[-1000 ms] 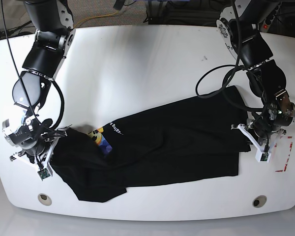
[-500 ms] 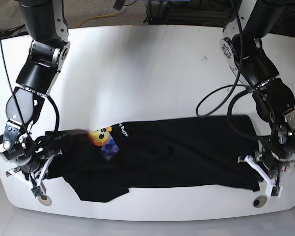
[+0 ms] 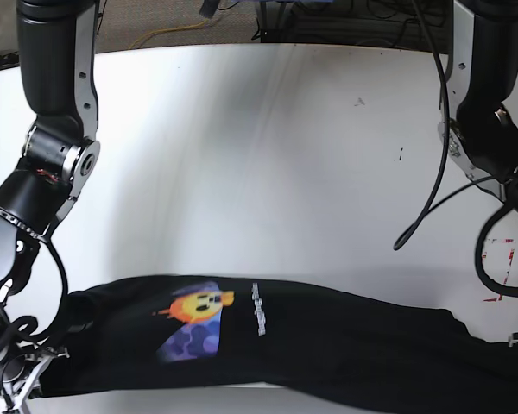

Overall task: Fold the T-shirt properly
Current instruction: 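Lift the shirt with both grippers and lay it flat, pulling back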

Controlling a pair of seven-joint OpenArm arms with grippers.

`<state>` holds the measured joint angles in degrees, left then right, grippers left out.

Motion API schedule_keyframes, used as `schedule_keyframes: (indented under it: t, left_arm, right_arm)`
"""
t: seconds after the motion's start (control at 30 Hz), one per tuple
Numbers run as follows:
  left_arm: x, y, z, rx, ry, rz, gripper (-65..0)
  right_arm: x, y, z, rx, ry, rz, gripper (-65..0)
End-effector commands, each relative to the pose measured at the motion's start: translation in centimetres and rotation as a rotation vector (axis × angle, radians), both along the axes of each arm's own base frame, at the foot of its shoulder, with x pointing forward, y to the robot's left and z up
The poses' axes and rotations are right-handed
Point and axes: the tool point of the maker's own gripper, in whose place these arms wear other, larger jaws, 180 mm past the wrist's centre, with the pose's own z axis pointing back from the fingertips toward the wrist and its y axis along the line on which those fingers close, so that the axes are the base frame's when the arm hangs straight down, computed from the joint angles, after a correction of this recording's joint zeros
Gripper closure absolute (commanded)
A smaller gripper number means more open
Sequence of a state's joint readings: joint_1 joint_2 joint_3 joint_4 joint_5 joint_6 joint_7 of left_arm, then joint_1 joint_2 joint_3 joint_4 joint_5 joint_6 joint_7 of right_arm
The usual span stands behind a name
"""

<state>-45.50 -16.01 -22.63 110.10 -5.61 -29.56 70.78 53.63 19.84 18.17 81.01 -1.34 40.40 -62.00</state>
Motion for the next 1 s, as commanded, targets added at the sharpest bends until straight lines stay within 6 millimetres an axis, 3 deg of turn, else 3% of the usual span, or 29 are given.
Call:
schedule_keyframes:
  t: [0.0,0.17,0.3,0.57,0.73,0.87,0.97]
  left_arm:
    - [-1.5,1.7,6.3,0.104,-0.125,0.042,-1.1]
    - [-1.7,1.8,6.4,0.183,-0.097,0.035,-1.1]
    - [-1.2,1.5,1.4,0.225,0.035,0.007,-1.1]
    - [-2.4,0.6,-8.7,0.187,0.283,-0.008,-1.1]
    - [-4.9,0.4,-16.5,0.146,0.489,-0.007,-1.1]
    - [-7.2,0.3,-21.2,0.146,0.614,-0.024,-1.1]
    - [-8.8,0.9,-23.2,0.154,0.680,-0.016,-1.1]
  right_arm:
    - [-0.5,-0.7,5.3,-0.025,-0.114,-0.025,0.0]
    - [-2.3,-0.8,7.0,-0.077,-0.144,-0.065,0.0]
    - [-4.2,-0.4,3.5,-0.127,-0.094,-0.078,0.0]
    - [-8.9,1.3,-6.4,-0.156,0.060,-0.064,0.0]
    - [-12.3,1.3,-13.2,-0.090,0.194,-0.087,0.0]
    - [-15.3,-0.1,-17.1,-0.062,0.291,-0.132,0.0]
    - [-16.9,-0.6,-18.9,-0.059,0.341,-0.147,0.0]
